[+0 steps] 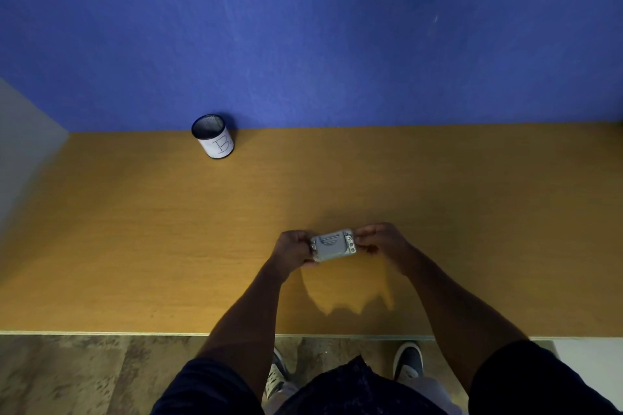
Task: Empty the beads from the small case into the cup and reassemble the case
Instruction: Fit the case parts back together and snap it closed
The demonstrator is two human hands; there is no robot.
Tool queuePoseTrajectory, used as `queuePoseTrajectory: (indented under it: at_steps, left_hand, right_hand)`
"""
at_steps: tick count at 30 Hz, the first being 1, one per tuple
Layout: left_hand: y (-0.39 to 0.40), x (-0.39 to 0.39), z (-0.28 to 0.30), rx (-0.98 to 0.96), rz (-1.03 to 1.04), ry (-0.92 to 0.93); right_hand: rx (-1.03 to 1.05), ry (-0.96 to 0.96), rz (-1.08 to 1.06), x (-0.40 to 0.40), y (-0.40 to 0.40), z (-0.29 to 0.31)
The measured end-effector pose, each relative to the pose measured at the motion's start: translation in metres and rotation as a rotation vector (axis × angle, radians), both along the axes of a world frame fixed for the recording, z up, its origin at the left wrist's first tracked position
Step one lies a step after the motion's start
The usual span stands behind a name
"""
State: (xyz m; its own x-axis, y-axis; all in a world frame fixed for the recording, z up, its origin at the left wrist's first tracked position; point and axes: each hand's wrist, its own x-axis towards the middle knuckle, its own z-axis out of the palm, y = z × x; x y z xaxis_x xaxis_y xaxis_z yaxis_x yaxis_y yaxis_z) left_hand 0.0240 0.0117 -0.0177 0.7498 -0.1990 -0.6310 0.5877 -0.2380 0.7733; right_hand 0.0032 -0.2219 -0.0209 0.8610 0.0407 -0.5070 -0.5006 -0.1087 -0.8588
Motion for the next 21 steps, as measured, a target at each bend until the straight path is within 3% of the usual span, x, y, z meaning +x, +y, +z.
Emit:
queuePoseTrajectory:
  at_steps: [5, 16, 21]
  left_hand:
    - [-0.002, -0.002, 0.001, -0.010, 0.035, 0.017]
    - [-0.010, -0.001, 0.000, 0.006, 0.054, 0.006]
    - [-0.008, 0.003, -0.004, -0.007, 0.168, 0.001]
  right_hand:
    - [0.116, 0.037, 0.080, -0.003, -0.004, 0.004]
    - [-0.096, 0.007, 0.085, 0.002, 0.002, -0.001]
    - [0.000, 0.063, -0.008, 0.003, 0.001, 0.000]
